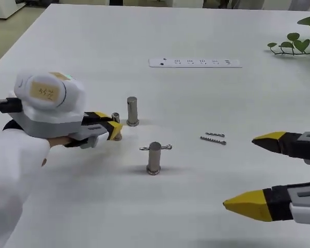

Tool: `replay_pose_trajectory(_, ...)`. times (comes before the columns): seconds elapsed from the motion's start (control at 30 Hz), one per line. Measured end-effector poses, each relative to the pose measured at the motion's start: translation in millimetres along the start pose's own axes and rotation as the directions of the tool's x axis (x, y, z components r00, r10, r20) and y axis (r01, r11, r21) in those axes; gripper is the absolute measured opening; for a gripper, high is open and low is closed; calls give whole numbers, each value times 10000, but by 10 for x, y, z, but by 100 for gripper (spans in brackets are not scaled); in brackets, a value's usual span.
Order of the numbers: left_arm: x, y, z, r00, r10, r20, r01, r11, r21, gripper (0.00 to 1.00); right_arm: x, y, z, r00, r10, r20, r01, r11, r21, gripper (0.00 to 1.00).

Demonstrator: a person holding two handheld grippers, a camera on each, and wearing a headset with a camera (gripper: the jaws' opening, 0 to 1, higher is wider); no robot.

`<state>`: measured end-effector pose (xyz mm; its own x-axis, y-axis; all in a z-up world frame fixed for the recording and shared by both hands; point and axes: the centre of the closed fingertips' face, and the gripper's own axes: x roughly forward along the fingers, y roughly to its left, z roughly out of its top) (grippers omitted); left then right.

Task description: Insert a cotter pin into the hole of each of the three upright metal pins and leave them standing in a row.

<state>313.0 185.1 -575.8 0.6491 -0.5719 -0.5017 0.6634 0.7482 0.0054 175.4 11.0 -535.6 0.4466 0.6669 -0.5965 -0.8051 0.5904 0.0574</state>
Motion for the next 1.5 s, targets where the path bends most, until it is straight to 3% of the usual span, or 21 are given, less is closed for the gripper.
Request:
replay_pose_trajectory(0.57, -30, -19, -13, 9996, 182, -232, -179, 9997, 143, 5, 21, 27, -23, 9998, 178, -89, -178, 9998, -78, 81)
replay_pose_trajectory(0.73, -134, -14, 72, 9995, 281, -116, -282, 9996, -39, 5, 18, 18, -9, 9998, 178, -59, -179, 9998, -102, 81)
replay_pose_trajectory(0.87, -269, -62, 215, 9993, 358, 106, -358, 9994, -36, 5, 5, -3, -4, 9999, 147, -23, -148, 9998, -117, 81)
replay_pose_trajectory(1.1, -495, -270, 472, 9984, 416, 378, -414, 9991, -51, 5, -35, -45, 21, 9998, 60, 177, -58, 9999, -107, 81)
replay_pose_trajectory(1.23, -593, -416, 595, 9978, 482, 457, -493, 9985, 236, 5, -70, -62, 32, 9996, 31, 284, -27, 9999, -125, 81)
replay_pose_trajectory(1.5, -698, -813, 770, 9977, 254, 630, -287, 9982, 527, 5, -157, -102, 67, 9985, -158, 522, 168, 9997, -186, 81)
